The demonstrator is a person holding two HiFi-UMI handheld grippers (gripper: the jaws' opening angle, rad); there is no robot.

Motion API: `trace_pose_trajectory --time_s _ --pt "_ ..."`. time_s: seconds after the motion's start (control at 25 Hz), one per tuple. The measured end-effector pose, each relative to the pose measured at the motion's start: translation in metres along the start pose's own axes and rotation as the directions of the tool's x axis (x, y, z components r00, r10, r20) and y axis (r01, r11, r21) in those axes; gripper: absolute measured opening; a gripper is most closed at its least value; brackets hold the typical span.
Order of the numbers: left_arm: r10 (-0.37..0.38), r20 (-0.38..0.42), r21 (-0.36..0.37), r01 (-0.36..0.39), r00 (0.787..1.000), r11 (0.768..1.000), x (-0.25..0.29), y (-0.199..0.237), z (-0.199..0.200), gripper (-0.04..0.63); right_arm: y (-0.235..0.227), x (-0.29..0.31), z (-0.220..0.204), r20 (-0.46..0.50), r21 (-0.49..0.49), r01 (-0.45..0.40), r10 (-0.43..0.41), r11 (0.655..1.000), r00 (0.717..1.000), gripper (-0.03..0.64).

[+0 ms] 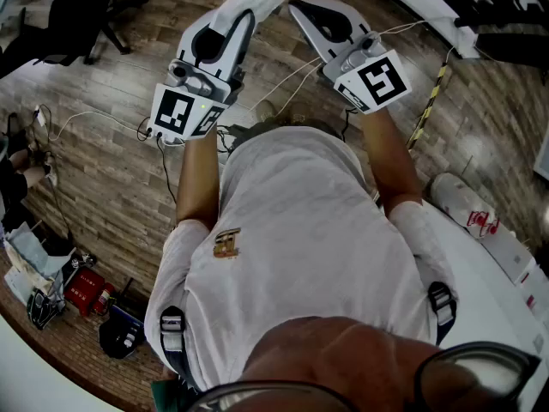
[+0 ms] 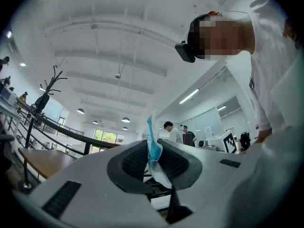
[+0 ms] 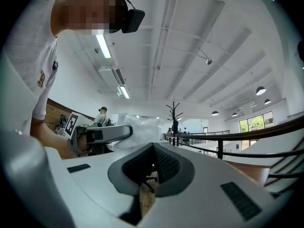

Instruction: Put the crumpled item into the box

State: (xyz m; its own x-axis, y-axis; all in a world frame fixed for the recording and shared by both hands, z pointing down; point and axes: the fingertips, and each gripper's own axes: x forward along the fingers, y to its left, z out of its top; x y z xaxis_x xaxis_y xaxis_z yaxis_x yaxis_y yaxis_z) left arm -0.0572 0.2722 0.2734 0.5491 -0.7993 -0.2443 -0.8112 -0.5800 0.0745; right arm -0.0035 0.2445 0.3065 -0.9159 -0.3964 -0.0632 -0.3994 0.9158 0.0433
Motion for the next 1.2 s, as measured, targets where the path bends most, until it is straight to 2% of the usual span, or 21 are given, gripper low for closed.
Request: trace_pose_trajectory --time_s 0.24,0.72,1.2 --pt "-0.007 0.007 -0.004 0.007 1.0 1.0 -0.004 0.007 0.003 0.075 0.003 0.008 0.004 0.022 0.015 -0.001 0.001 1.0 1.0 0.032" --pt "-0.023 0.034 -0.001 0.023 0.999 1.0 -0.03 0.039 0.016 0.075 0.022 0.038 0.002 0.0 -0.006 0.014 -0.014 1.0 1.0 0.032" --pt "-0.072 0.045 -0.009 0.072 0.996 0.997 -0.052 0.081 0.016 0.075 0.028 0.074 -0.007 -0.008 -0.032 0.079 -0.079 0.996 0.997 0.032"
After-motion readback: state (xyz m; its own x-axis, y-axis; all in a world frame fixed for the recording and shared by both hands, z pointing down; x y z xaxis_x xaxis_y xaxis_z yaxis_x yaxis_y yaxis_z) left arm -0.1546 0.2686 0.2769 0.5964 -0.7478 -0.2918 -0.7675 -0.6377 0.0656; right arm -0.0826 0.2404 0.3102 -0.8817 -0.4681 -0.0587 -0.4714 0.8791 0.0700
